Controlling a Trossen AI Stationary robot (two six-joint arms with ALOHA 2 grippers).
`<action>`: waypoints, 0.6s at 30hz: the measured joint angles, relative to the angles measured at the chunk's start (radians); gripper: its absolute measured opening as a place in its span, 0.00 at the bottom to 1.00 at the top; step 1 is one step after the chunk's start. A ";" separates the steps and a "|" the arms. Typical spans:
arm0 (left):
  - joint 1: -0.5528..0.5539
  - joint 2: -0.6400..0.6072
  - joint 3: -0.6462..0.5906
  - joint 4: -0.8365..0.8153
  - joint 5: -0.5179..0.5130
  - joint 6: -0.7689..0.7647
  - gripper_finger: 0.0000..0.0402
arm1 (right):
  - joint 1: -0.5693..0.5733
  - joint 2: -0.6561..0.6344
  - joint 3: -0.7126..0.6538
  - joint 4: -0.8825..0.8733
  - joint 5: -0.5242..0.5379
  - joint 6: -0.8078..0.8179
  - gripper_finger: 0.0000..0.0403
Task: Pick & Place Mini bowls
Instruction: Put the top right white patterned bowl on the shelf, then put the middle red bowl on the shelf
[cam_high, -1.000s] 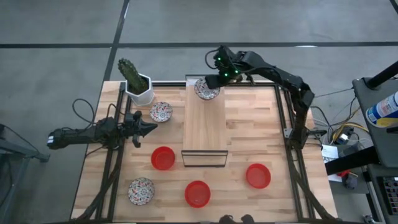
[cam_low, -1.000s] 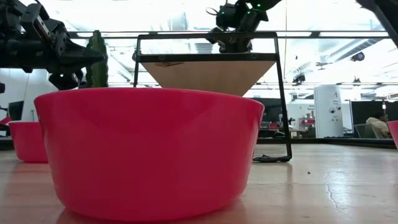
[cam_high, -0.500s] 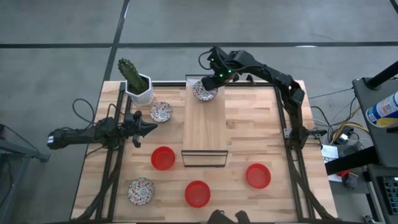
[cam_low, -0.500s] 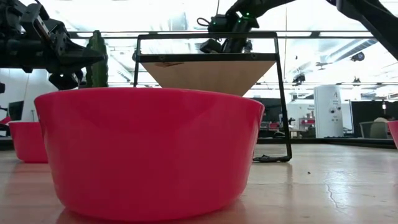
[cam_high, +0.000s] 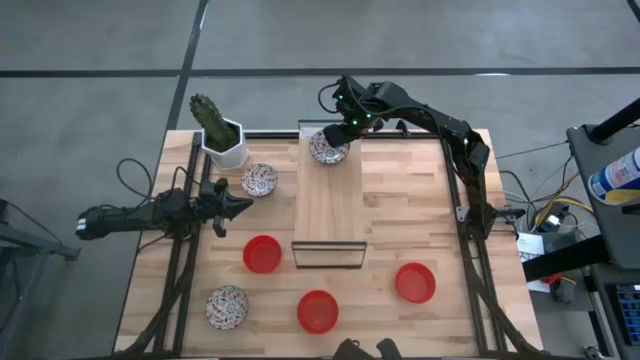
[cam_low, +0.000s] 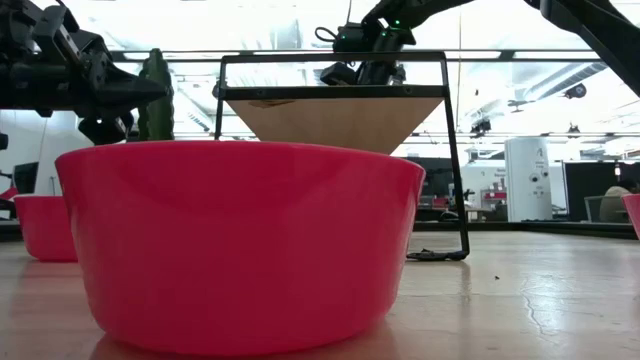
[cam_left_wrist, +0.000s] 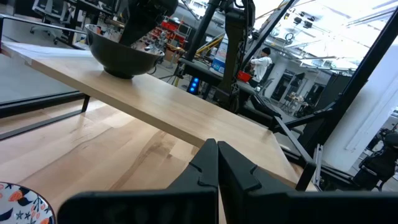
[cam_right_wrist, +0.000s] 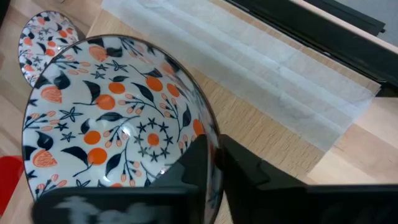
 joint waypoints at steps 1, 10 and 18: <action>0.000 0.000 0.000 0.000 0.000 0.000 0.00 | 0.000 0.000 0.000 0.000 0.000 -0.006 0.13; 0.000 0.000 0.000 0.000 0.000 0.000 0.00 | 0.006 -0.011 0.005 0.001 0.000 -0.017 0.38; 0.000 0.000 0.000 0.000 0.000 0.000 0.00 | 0.008 -0.062 0.005 0.002 0.001 -0.021 0.48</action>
